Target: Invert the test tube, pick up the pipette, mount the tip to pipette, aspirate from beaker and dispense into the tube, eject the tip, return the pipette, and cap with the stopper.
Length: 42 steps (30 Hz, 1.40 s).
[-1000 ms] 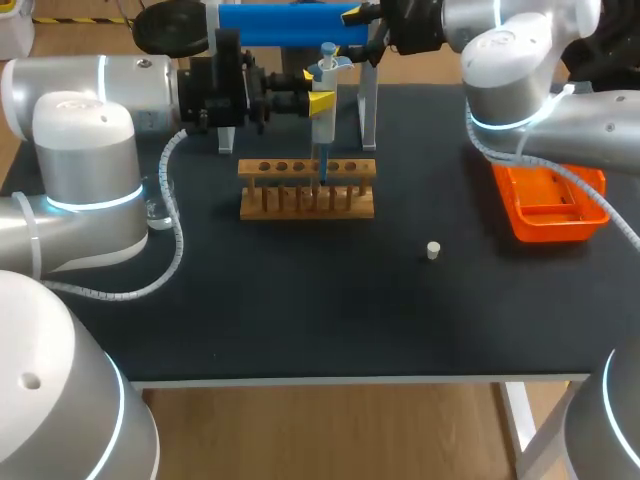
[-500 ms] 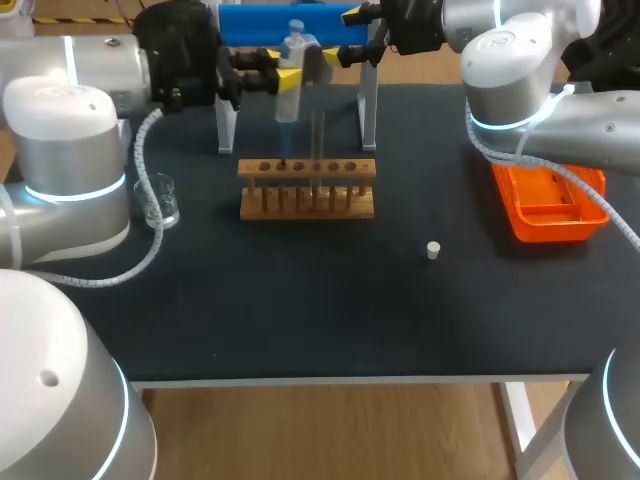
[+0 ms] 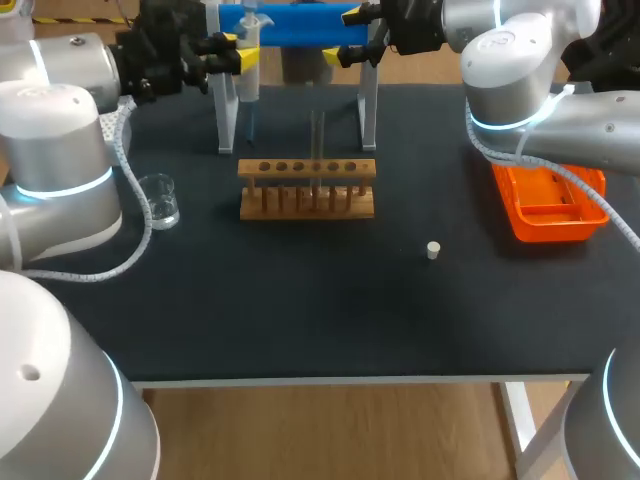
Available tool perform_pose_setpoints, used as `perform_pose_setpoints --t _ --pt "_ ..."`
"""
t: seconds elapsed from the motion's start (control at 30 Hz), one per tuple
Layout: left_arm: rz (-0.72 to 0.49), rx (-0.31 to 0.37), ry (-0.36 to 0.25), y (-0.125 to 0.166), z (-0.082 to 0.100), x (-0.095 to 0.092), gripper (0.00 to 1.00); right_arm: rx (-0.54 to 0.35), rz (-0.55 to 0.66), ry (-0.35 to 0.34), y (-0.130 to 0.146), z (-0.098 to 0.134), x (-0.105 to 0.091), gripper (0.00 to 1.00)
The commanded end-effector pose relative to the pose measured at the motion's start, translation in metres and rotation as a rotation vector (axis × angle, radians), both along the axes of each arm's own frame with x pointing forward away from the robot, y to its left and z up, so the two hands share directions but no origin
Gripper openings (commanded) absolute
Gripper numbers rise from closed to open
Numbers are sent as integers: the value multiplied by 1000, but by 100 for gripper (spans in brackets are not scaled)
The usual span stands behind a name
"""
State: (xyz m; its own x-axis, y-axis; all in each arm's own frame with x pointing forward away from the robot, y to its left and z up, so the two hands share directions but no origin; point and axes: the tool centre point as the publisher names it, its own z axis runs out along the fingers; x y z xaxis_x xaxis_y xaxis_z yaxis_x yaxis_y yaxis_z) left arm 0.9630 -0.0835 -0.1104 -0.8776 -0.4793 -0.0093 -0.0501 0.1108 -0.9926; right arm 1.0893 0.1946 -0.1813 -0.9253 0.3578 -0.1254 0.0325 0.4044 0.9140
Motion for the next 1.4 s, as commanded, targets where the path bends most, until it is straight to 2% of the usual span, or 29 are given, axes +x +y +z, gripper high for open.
perform_pose_setpoints --t 0.03,0.3,0.5,1.3,1.4 --pt "43 -33 -23 1 -4 20 0 -2 2 3 -1 1 0 100" --pt "154 -29 -11 9 -8 55 0 -2 2 3 -1 1 0 100" --pt "265 -29 3 13 -13 71 0 -2 2 3 -1 1 0 100" --pt "265 -29 3 13 -13 71 0 -2 2 3 -1 1 0 100" --pt "279 -3 8 14 -14 86 0 -2 2 3 -1 1 0 100"
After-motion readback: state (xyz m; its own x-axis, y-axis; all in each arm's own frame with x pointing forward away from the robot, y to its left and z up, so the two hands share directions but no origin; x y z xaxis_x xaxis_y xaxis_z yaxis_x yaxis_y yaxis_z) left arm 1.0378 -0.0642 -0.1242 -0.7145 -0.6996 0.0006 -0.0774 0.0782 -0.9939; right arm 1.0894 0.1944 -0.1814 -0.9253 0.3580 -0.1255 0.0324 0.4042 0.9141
